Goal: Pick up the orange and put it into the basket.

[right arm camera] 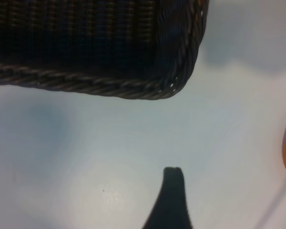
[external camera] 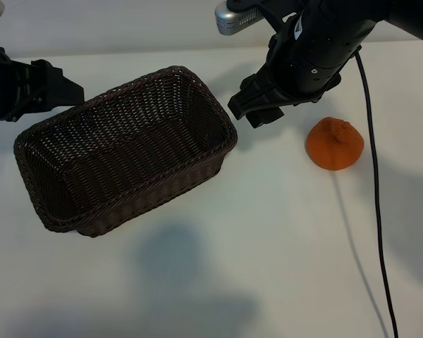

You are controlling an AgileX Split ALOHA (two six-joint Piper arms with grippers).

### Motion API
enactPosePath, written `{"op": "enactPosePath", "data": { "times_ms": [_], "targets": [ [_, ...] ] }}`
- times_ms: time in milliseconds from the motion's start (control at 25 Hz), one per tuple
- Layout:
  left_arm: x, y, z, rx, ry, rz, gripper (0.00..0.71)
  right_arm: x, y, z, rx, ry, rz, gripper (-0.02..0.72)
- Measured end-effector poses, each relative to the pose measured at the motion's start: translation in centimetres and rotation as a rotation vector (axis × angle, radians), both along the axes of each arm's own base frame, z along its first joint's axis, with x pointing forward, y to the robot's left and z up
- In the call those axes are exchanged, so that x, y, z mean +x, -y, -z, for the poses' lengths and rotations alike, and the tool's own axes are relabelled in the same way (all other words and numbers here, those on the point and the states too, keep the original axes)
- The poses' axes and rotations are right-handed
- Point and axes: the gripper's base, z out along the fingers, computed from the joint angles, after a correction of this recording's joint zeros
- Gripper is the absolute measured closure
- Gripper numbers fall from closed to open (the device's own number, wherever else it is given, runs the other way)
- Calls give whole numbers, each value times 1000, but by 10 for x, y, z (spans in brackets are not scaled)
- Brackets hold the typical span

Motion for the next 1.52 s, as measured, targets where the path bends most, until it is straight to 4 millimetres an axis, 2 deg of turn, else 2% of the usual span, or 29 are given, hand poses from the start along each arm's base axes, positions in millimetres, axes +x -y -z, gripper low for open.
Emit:
{"op": "enactPosePath", "data": {
  "times_ms": [1280, 1520],
  "targets": [
    [2, 1, -1, -22, 12, -18, 122, 0, 0, 0, 0, 0, 1, 109],
    [-5, -2, -11, -24, 8, -99, 122, 0, 0, 0, 0, 0, 1, 109]
  ]
}}
